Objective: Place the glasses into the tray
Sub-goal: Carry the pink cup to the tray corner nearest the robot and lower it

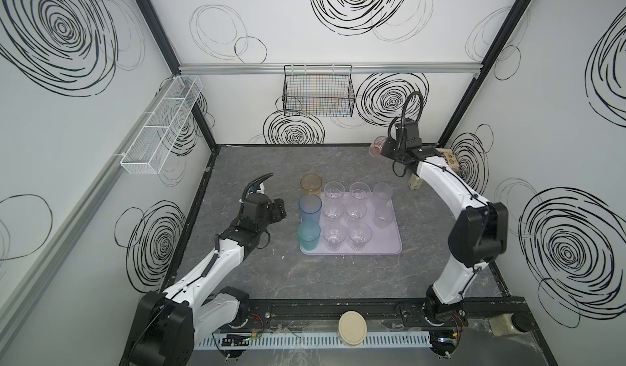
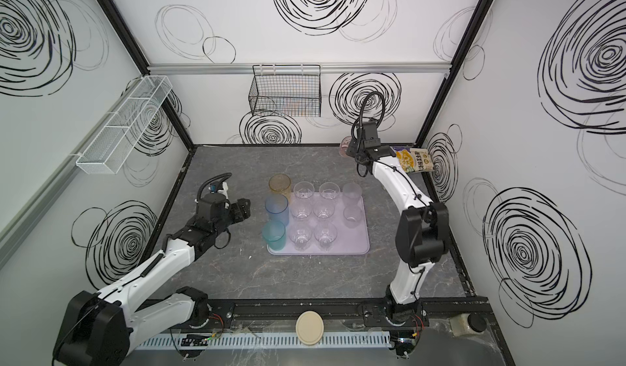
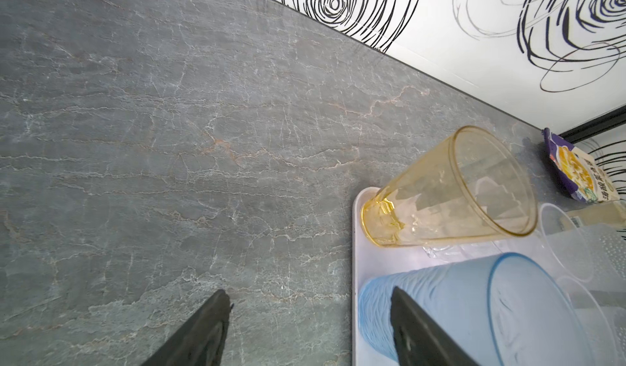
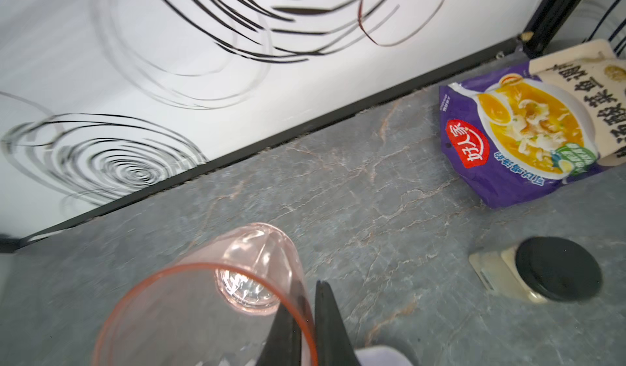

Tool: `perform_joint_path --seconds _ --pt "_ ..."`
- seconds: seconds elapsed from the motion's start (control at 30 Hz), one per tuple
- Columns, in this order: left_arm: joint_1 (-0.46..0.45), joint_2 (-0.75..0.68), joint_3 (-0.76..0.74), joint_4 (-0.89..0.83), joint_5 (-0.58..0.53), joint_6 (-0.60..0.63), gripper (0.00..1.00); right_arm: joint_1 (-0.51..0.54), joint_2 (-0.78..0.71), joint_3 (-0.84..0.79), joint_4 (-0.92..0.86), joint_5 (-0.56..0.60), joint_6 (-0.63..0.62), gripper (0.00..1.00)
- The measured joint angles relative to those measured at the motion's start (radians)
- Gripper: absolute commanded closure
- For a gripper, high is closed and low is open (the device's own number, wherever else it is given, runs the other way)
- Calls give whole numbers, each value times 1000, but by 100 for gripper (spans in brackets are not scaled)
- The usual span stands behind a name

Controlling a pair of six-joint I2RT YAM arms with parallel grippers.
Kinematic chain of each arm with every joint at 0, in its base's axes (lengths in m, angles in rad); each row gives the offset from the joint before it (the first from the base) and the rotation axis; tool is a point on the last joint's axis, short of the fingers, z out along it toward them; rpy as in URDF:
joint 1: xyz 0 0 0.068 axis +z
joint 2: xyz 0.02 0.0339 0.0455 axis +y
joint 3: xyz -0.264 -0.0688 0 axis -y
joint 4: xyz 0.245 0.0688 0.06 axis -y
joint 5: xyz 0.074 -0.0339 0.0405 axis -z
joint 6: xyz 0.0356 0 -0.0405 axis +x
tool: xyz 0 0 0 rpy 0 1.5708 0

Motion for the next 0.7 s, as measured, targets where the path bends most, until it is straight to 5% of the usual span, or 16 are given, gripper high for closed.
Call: perform_joint_path --seconds 0.33,0.7 --pt "-34 -10 53 -54 -21 0 22 159 -563 -507 -200 98 8 97" --pt "-206 -81 69 -69 -149 -3 22 444 -669 -716 -349 149 165 97"
